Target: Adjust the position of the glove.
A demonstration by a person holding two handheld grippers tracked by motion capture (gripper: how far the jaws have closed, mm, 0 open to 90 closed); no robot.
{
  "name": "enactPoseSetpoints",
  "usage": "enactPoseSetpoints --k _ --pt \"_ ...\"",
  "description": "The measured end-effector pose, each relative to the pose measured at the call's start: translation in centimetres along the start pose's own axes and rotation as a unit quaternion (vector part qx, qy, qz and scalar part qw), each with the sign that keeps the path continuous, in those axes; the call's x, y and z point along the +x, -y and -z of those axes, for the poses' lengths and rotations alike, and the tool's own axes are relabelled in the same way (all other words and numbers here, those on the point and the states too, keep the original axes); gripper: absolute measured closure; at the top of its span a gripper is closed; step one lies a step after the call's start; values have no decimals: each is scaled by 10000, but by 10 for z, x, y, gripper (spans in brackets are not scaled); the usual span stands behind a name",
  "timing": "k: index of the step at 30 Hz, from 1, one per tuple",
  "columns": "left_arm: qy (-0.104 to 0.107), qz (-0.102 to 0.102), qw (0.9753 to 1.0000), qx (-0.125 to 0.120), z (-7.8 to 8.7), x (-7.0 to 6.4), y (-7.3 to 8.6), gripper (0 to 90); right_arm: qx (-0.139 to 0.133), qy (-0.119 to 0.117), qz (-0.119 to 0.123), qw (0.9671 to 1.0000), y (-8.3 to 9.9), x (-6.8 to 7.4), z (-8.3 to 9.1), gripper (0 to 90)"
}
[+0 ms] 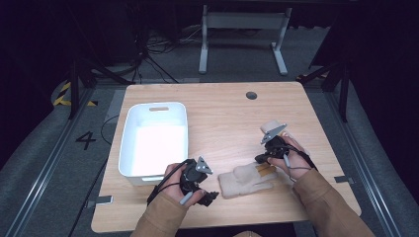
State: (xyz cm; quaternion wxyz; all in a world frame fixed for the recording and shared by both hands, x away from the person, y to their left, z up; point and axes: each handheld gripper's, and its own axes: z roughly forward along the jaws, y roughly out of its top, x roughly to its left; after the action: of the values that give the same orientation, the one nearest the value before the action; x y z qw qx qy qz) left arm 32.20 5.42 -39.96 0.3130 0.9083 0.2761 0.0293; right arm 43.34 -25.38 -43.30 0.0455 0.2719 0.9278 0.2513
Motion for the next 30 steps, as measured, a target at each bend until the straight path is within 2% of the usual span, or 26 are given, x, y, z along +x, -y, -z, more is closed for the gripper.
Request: enactPoseSetpoints --k 19,23,24,25,26,29,30 --pt "199 -208 9995 -85 -9 2 -19 192 185 -62 -170 9997 20 13 14 900" --pt "189 -205 9996 -93 -10 2 -21 193 11 -60 -142 9999 22 15 19 898" --pt "194 -214 9995 -91 -10 2 -22 193 -140 -57 -125 9998 22 16 24 893" --pt "194 -214 9995 -91 -10 2 -22 194 -140 -57 -125 9998 22 16 24 893" --pt "195 -238 9995 -77 -9 2 -22 195 -299 -24 -89 9995 21 16 29 882" --pt "187 -215 9996 -89 -9 3 -22 195 -454 7 -117 9989 21 16 35 874" --pt "184 -195 9996 -108 -9 3 -22 196 -612 66 -135 9980 20 17 41 869"
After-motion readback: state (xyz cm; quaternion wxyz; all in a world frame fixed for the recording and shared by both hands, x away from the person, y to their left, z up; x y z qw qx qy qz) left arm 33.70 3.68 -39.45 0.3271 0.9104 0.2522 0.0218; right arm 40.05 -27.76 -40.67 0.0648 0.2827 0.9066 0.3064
